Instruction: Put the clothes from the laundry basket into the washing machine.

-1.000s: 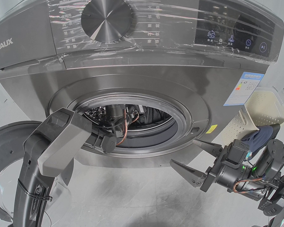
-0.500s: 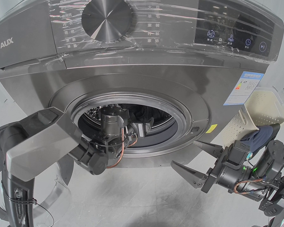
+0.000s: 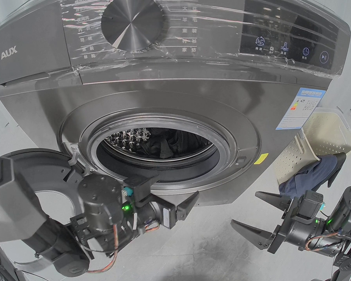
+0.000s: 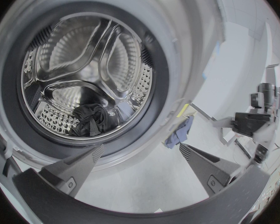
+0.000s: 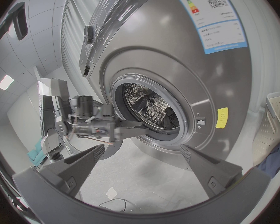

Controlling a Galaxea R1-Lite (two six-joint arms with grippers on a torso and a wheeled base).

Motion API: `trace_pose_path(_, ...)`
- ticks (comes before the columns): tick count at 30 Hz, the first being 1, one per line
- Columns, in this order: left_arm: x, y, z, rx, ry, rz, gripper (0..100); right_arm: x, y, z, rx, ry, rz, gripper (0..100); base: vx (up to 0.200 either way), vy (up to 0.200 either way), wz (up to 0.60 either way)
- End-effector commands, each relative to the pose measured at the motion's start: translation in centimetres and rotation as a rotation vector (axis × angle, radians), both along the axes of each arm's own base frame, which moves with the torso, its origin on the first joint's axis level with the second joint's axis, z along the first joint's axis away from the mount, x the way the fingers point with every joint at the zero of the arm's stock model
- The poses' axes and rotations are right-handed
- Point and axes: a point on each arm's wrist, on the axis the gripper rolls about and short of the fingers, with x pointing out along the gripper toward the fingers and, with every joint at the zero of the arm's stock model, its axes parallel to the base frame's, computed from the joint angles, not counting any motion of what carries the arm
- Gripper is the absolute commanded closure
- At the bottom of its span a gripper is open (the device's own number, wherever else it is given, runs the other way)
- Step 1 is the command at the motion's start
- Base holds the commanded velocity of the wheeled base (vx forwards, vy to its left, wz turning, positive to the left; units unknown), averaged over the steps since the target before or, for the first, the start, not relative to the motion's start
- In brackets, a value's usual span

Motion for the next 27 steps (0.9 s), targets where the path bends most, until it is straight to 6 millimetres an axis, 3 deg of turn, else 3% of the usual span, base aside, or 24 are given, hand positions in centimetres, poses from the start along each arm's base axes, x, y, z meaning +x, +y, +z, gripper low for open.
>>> trace_pose_path(1,-5.8,2.6,2.0,-0.033,-0.054,-0.108,0,-1.3,-2.0,0.8,0.017,-0.032,-0.040,0,0.000,0.000,0.00)
trace_pose_path(6,-6.9,4.2,2.3,-0.066,-0.076,-0.096,0,-1.1,-2.2,0.8,0.013,-0.030,-0.083,0,0.000,0.000,0.00)
trace_pose_path(17,-9.8,9.3,4.2,-0.127,-0.169,-0.023,0,-0.7,-5.4,1.9,0.019,-0.065,-0.285,0,-0.200,0.000,0.00)
trace_pose_path(21,-10.8,12.0,4.6,-0.141,-0.199,0.048,0,-1.9,-7.3,2.0,-0.023,-0.043,-0.370,0,-0.200,0.000,0.00)
trace_pose_path(23,-10.8,12.0,4.6,-0.141,-0.199,0.048,0,-1.9,-7.3,2.0,-0.023,-0.043,-0.370,0,-0.200,0.000,0.00)
trace_pose_path(24,-12.1,13.4,5.1,-0.156,-0.218,0.070,0,-3.5,-8.5,2.1,-0.033,-0.032,-0.414,0,-0.200,0.000,0.00)
trace_pose_path(27,-13.6,14.9,5.2,-0.156,-0.220,0.077,0,-5.3,-9.7,2.0,-0.040,-0.025,-0.452,0,-0.200,0.000,0.00)
